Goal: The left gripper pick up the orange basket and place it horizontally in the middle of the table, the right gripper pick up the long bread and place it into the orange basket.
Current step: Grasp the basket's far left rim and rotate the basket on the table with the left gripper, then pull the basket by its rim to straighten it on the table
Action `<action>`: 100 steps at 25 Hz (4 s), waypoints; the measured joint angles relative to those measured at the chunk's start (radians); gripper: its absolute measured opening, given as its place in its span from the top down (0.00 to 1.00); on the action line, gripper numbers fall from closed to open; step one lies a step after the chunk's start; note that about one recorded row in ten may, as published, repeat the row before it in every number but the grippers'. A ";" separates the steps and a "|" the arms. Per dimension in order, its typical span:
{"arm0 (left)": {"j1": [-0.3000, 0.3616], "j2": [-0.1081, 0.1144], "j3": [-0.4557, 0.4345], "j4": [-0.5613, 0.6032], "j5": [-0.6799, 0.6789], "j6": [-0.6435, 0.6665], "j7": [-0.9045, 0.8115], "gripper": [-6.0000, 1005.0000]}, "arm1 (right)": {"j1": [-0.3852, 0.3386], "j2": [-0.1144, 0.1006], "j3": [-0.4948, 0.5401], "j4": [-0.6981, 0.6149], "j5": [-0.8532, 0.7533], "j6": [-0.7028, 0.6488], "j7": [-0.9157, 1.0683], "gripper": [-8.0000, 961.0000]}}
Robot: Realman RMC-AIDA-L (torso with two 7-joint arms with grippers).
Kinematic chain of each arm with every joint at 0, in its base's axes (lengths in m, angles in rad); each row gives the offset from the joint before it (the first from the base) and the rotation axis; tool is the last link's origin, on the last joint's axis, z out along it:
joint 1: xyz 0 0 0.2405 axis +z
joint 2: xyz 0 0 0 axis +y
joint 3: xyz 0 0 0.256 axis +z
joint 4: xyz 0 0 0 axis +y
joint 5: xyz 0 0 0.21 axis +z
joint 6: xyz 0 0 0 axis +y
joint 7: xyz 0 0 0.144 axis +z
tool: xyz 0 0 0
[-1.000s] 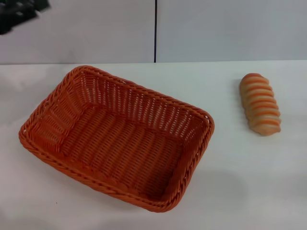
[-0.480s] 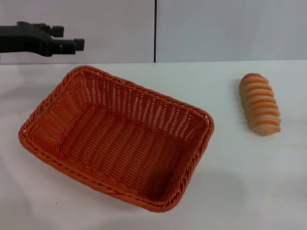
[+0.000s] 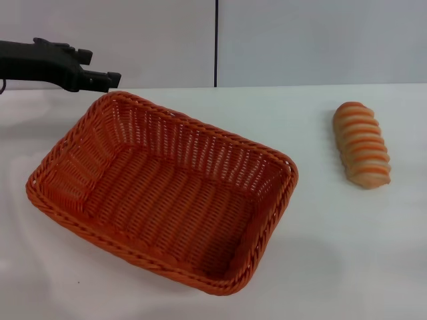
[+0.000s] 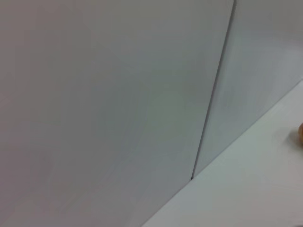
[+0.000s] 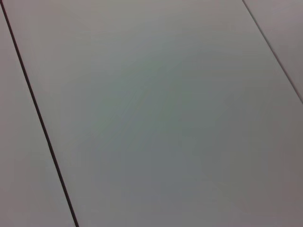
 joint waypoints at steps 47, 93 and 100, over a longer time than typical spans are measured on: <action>0.023 -0.006 0.216 -0.092 0.059 -0.206 -0.007 0.64 | -0.009 -0.002 0.014 -0.018 0.001 0.026 0.054 0.15; 0.174 -0.003 -0.043 -0.250 -0.273 -0.023 -0.326 0.80 | 0.013 -0.003 0.014 -0.020 0.001 0.124 0.075 0.15; 0.213 -0.003 -0.040 -0.247 -0.306 -0.011 -0.334 0.80 | 0.027 -0.005 0.014 -0.022 -0.001 0.145 0.075 0.15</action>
